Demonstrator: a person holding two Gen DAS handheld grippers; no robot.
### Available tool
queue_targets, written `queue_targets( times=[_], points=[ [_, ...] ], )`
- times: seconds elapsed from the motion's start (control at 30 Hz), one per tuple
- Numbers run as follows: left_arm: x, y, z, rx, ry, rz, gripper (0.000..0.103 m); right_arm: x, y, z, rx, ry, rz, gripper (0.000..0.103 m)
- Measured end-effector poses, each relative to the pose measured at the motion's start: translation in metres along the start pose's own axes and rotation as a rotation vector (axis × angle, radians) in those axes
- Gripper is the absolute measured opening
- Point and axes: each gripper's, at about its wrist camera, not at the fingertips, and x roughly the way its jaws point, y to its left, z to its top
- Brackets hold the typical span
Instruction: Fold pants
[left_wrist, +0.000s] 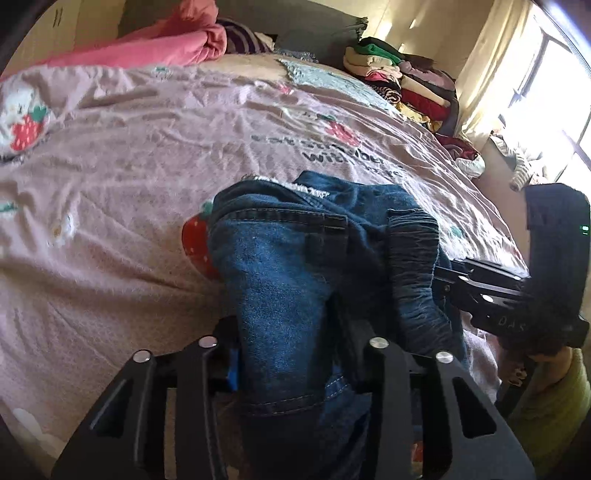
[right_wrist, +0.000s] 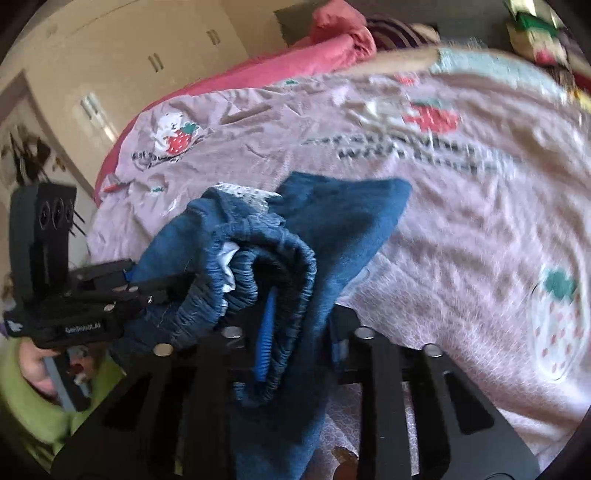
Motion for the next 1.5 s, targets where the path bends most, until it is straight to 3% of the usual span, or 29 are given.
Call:
queue_targets(
  times=[0.4, 0.73, 1.5],
  points=[
    [-0.014, 0.001, 0.030, 0.015, -0.082, 0.019, 0.033, -0.004, 0.009, 0.039, -0.093, -0.088, -0.030, 0.011],
    [-0.002, 0.005, 0.062, 0.033, -0.115, 0.060, 0.033, 0.015, 0.000, 0.070, -0.097, -0.105, -0.069, 0.011],
    [0.013, 0.016, 0.081, 0.032, -0.159, 0.095, 0.033, 0.039, -0.008, 0.090, -0.097, -0.110, -0.106, 0.011]
  ],
)
